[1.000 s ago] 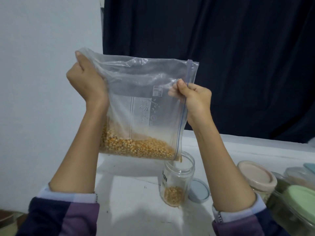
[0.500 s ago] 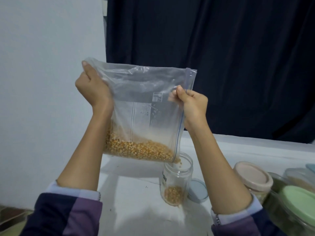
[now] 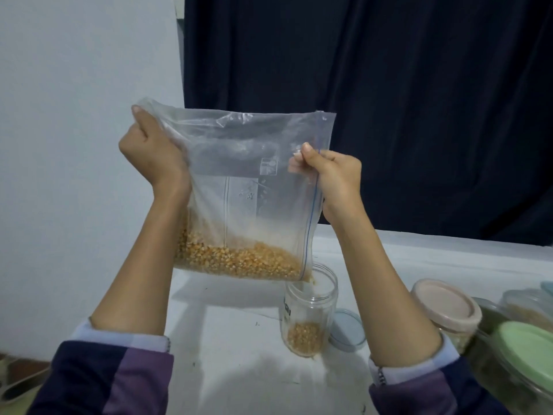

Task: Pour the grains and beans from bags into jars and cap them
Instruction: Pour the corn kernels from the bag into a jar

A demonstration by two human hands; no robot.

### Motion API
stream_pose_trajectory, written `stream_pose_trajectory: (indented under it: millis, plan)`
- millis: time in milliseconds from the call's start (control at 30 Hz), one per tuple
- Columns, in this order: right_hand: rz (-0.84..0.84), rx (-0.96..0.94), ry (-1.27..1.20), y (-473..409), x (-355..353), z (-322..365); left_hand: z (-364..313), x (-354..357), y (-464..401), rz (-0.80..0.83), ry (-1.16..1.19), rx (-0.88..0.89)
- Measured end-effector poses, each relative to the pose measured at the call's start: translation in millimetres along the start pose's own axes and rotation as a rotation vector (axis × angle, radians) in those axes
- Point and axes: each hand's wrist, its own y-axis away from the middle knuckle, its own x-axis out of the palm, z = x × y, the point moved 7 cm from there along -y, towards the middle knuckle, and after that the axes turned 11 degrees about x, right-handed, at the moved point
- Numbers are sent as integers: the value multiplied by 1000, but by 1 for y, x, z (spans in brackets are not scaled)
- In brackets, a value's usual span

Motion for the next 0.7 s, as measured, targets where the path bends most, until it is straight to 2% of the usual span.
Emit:
stream_pose_trajectory:
  millis: [700]
  plan:
    - [39, -19, -41, -4, -7, 3, -5, -1, -1, -11, -18, 36]
